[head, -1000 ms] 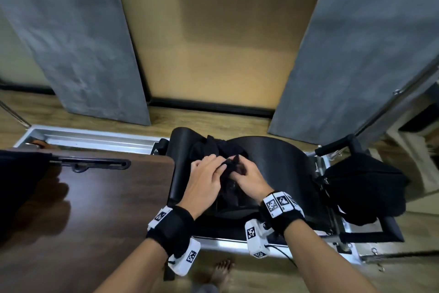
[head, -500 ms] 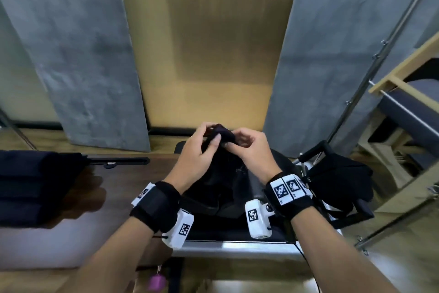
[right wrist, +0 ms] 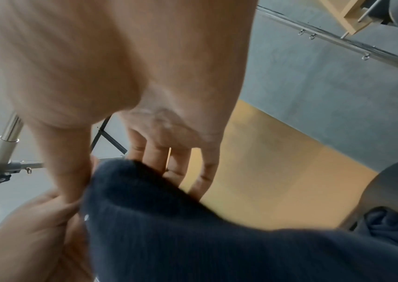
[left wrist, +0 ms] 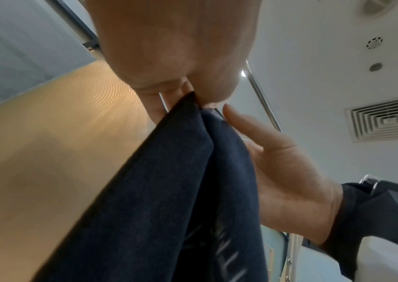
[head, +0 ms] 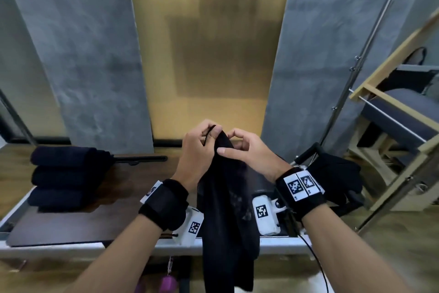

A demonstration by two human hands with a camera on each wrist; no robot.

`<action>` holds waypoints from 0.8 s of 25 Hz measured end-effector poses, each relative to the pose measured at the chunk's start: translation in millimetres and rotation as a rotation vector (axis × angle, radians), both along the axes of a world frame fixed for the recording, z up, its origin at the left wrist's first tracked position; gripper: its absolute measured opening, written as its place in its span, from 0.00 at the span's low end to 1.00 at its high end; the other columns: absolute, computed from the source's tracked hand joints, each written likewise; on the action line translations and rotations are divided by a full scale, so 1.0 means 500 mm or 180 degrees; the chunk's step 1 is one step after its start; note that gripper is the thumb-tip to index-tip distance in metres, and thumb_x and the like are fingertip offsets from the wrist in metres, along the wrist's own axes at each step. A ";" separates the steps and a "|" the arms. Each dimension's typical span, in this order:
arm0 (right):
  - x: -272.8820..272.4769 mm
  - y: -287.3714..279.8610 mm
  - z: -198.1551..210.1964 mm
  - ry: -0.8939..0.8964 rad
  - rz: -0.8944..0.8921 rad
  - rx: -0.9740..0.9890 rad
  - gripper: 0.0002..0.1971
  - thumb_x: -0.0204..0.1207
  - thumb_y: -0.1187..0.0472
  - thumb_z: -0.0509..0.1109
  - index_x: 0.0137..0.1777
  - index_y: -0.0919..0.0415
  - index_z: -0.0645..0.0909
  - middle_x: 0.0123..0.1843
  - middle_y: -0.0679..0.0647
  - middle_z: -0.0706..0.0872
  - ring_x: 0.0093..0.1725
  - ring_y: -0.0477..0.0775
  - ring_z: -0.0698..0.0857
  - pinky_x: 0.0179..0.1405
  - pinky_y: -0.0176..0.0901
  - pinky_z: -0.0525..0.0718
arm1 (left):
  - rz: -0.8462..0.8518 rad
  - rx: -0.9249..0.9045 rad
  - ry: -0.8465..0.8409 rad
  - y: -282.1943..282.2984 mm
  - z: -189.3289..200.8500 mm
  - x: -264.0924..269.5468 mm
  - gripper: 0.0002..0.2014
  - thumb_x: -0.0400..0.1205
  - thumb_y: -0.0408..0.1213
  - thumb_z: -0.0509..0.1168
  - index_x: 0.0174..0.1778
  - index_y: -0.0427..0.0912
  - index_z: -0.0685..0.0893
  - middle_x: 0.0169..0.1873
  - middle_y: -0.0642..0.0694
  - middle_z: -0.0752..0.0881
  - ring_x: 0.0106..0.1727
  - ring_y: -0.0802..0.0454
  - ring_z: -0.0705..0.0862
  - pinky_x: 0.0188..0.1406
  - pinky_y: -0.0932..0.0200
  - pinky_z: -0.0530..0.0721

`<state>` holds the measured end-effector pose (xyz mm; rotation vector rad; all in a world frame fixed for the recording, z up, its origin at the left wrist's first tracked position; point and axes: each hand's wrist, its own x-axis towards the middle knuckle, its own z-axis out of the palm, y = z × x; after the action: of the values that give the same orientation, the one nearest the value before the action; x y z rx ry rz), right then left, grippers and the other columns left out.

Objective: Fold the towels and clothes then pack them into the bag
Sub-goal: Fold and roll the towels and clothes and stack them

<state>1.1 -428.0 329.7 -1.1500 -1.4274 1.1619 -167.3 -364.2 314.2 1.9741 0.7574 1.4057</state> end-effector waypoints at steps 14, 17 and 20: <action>-0.256 -0.199 -0.202 -0.2149 -0.0649 -0.0459 0.18 0.70 0.62 0.87 0.30 0.64 0.80 0.28 0.49 0.80 0.32 0.46 0.78 0.41 0.45 0.76 | 0.0407 -0.0255 0.0017 -0.095 -0.116 -0.576 0.08 0.91 0.33 0.68 0.47 0.42 0.89 0.38 0.53 0.90 0.42 0.54 0.88 0.43 0.54 0.84; -0.301 -0.198 -0.187 -0.2737 -0.1122 -0.0166 0.07 0.70 0.63 0.86 0.37 0.52 0.92 0.35 0.43 0.89 0.38 0.40 0.85 0.45 0.41 0.79 | 0.0396 -0.0236 0.0329 -0.099 -0.140 -0.684 0.10 0.89 0.30 0.69 0.45 0.46 0.90 0.40 0.56 0.91 0.44 0.57 0.88 0.45 0.64 0.83; -0.341 -0.196 -0.173 -0.2799 -0.1463 0.0119 0.04 0.73 0.66 0.84 0.43 0.56 0.94 0.40 0.45 0.89 0.45 0.50 0.87 0.48 0.40 0.78 | 0.0368 -0.0256 0.0465 -0.096 -0.147 -0.772 0.12 0.86 0.28 0.73 0.43 0.51 0.90 0.41 0.56 0.92 0.46 0.59 0.90 0.48 0.64 0.86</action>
<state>-169.3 -526.2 243.2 -1.9638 -1.6467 0.2828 -553.6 -412.4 240.9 2.0142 0.9928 1.2844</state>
